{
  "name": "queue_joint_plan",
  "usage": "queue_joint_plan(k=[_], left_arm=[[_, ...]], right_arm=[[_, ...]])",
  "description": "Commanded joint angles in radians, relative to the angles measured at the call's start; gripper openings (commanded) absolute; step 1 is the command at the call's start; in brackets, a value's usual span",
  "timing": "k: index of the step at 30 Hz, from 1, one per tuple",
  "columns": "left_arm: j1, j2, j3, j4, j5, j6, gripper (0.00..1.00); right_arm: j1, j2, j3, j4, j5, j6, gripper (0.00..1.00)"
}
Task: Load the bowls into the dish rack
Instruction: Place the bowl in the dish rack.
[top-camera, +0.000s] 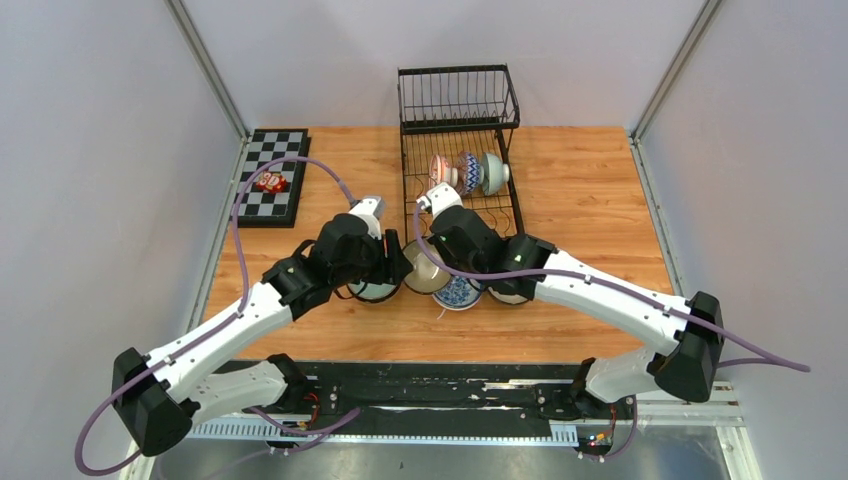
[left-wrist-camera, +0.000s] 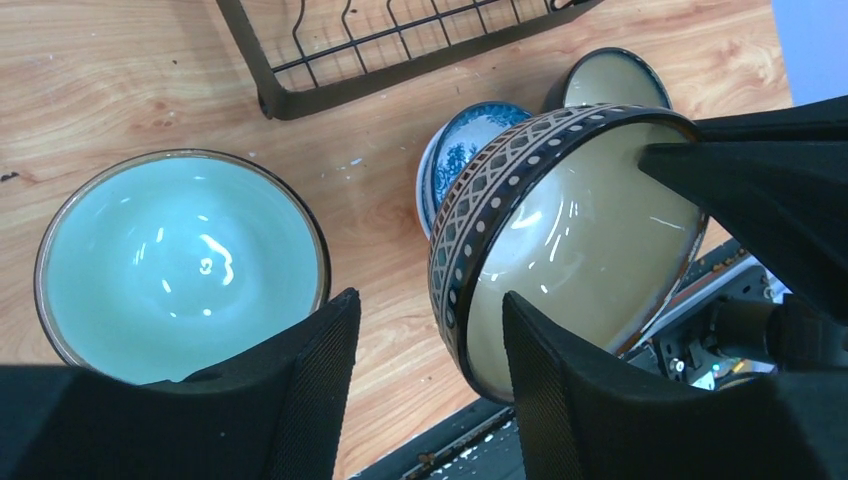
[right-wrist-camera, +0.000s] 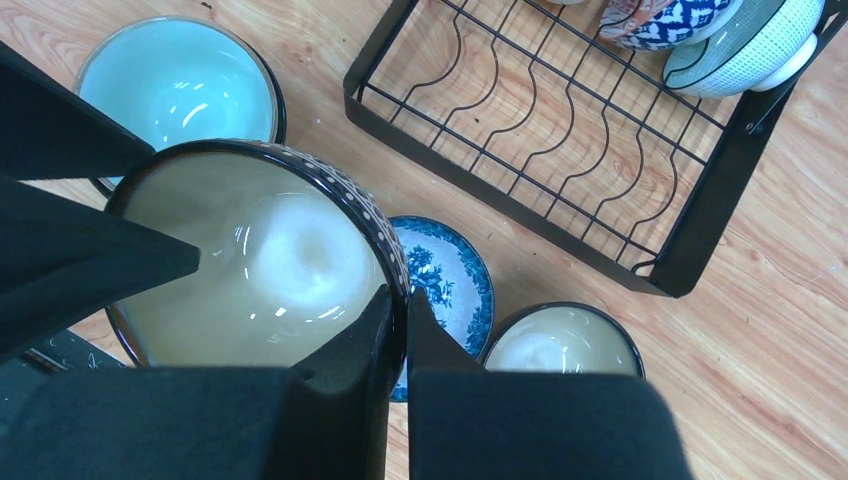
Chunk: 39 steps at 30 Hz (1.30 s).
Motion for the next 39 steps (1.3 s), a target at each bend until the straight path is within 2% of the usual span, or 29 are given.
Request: queue_joint_plan(k=[1,5,10,15,20,24,30,33,35,39], left_arm=[[-0.013,0.017,0.004,0.033,-0.023,-0.001,0.54],[-0.019,0.022,0.006,0.037,-0.018,-0.003,0.42],[-0.023,0.026,0.009,0.039,-0.004,-0.001,0.24],[-0.025,0.033,0.006,0.045,0.004,0.0,0.0],[-0.026,0.021,-0.005,0.065,0.0,0.001,0.0],[-0.026,-0.002,-0.012,0.08,-0.006,-0.001,0.0],[-0.025,-0.023,-0.021,0.112,-0.003,0.013,0.0],[-0.021,-0.034,-0.026,0.128,0.006,0.019,0.0],[-0.008,-0.037,-0.03,0.139,0.033,0.019,0.0],[0.053,-0.057,-0.072,0.203,0.14,-0.003,0.0]], right_arm=[[0.023,0.011,0.063,0.003,0.048,-0.008,0.03],[0.034,0.025,0.08,-0.005,0.065,-0.01,0.03],[0.044,0.039,0.094,-0.009,0.08,-0.012,0.03],[0.049,0.041,0.103,-0.009,0.076,-0.013,0.03],[0.05,0.03,0.107,-0.01,0.057,-0.016,0.05],[0.05,-0.005,0.08,0.001,0.054,-0.007,0.28],[0.048,-0.066,0.04,0.015,0.035,-0.001,0.42],[0.041,-0.117,0.004,0.034,0.004,0.009,0.55],[0.034,-0.162,-0.031,0.068,-0.029,0.016,0.64],[0.012,-0.256,-0.11,0.143,-0.133,0.028,0.74]])
